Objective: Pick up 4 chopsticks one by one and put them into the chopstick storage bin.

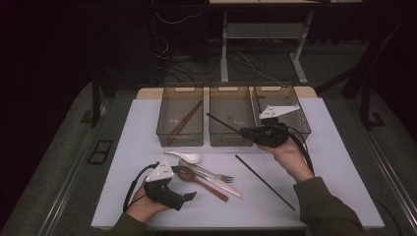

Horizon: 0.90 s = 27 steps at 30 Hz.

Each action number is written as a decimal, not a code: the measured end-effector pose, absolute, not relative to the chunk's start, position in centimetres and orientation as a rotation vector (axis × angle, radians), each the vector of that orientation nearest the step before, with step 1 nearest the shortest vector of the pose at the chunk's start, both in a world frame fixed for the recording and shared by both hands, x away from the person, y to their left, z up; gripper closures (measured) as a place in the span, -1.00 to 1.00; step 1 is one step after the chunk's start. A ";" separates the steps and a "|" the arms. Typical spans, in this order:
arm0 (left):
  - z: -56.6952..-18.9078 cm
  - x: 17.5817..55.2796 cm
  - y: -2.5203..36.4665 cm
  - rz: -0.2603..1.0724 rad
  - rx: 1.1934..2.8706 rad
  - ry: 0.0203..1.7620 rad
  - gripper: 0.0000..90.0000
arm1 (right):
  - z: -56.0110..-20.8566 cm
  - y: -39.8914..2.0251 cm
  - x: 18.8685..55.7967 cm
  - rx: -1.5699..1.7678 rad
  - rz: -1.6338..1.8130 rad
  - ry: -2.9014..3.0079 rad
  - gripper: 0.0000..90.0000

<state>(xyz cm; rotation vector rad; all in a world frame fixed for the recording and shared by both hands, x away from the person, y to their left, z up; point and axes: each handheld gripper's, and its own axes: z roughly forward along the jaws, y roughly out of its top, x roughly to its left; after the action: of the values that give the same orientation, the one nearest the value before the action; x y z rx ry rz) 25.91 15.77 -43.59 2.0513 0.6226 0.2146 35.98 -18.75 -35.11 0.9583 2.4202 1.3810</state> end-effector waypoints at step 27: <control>-43.6 25.8 15.6 0.213 2.051 0.616 -1.00 | -34.6 -10.5 42.0 0.992 1.298 2.464 0.89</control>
<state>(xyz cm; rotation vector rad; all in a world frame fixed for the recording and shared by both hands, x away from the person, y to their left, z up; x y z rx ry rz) 25.78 15.57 -43.60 2.0505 0.6159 0.2132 41.99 -10.51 -34.59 0.9915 2.4635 1.2980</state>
